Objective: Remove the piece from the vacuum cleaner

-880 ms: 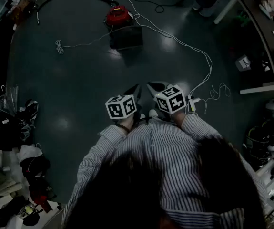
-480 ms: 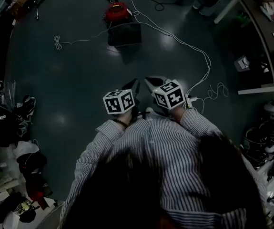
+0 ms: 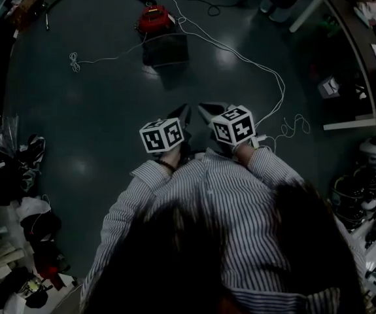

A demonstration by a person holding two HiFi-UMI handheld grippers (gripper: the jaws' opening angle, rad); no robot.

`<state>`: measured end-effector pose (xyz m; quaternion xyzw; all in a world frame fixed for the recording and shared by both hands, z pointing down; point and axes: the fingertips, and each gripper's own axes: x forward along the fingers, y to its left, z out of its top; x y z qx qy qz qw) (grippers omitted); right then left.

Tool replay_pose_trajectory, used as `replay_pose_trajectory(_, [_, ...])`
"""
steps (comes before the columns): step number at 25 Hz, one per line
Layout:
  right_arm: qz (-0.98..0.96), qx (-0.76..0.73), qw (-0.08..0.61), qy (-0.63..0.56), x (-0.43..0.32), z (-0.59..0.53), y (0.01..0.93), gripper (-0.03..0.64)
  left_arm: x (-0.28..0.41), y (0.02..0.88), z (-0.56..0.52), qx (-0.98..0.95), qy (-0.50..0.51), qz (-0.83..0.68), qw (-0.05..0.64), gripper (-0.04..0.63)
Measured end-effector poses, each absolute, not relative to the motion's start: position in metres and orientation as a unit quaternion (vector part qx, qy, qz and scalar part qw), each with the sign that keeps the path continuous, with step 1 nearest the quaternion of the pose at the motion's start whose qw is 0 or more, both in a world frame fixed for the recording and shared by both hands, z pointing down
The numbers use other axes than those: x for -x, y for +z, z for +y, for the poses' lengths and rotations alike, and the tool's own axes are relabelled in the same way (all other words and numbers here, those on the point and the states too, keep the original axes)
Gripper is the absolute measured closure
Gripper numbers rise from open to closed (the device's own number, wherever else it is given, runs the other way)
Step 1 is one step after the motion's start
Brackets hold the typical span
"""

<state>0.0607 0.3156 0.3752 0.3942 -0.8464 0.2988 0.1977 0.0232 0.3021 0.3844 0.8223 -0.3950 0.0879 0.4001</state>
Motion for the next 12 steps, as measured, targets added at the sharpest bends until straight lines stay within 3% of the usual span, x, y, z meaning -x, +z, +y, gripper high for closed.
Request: replay_pose_trajectory(12, [-0.849, -0.367, 0.202, 0.321, -0.087, 0.289, 0.398, 0.615, -0.046, 0.404, 0.276, -0.806, 0.086, -0.407, 0.42, 0.592])
